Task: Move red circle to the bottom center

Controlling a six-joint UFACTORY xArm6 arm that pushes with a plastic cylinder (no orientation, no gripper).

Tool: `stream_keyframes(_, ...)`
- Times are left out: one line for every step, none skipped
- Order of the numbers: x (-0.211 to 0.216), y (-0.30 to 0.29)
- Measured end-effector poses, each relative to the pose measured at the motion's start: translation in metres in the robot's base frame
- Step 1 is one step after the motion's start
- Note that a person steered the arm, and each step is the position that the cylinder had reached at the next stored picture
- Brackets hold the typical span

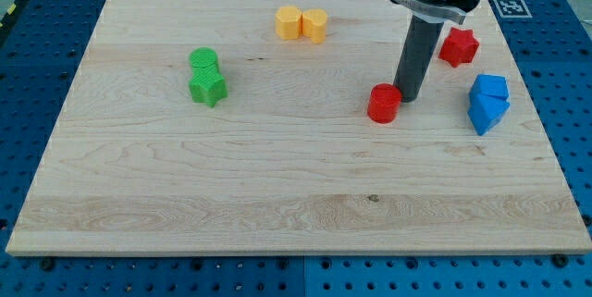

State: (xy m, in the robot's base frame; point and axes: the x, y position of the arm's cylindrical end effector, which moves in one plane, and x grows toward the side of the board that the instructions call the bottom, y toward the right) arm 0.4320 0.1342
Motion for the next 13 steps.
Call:
stream_keyframes(0.0,-0.001)
stream_keyframes(0.0,-0.031)
stream_keyframes(0.0,-0.041)
stream_keyframes(0.006,-0.049)
stream_keyframes(0.015,-0.049)
stream_keyframes(0.015,-0.049)
stream_keyframes(0.015,-0.046)
stream_keyframes(0.016,-0.008)
stream_keyframes(0.04,-0.001)
stream_keyframes(0.061,-0.002)
stream_keyframes(0.064,-0.016)
stream_keyframes(0.064,-0.051)
stream_keyframes(0.062,-0.075)
